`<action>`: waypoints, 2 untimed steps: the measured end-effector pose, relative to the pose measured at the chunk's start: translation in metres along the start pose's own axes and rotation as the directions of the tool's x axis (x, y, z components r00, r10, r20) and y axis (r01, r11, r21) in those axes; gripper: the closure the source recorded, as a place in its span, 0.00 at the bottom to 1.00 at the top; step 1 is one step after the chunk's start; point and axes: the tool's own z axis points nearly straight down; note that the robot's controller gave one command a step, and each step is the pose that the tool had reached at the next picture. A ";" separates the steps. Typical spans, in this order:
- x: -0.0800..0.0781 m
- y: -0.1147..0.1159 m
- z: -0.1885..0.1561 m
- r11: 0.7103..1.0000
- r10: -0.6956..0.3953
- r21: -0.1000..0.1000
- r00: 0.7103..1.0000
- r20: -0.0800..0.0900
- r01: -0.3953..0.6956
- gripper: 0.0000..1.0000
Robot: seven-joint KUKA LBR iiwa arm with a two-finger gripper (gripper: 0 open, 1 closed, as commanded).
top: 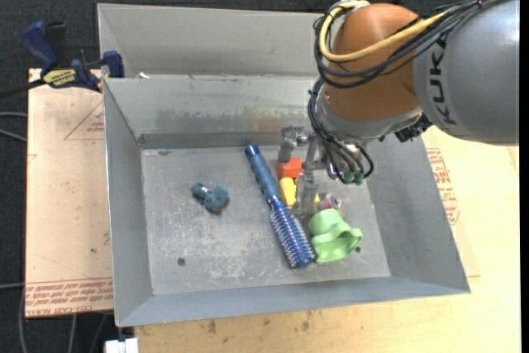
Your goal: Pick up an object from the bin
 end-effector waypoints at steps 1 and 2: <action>-0.043 0.046 0.130 0.974 -0.227 -0.001 0.974 -0.005 0.227 0.00; -0.031 0.107 0.149 0.956 -0.294 -0.002 0.956 -0.002 0.294 0.00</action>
Offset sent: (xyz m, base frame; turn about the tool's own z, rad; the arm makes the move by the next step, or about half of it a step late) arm 0.0441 0.0447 -0.1255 -0.2300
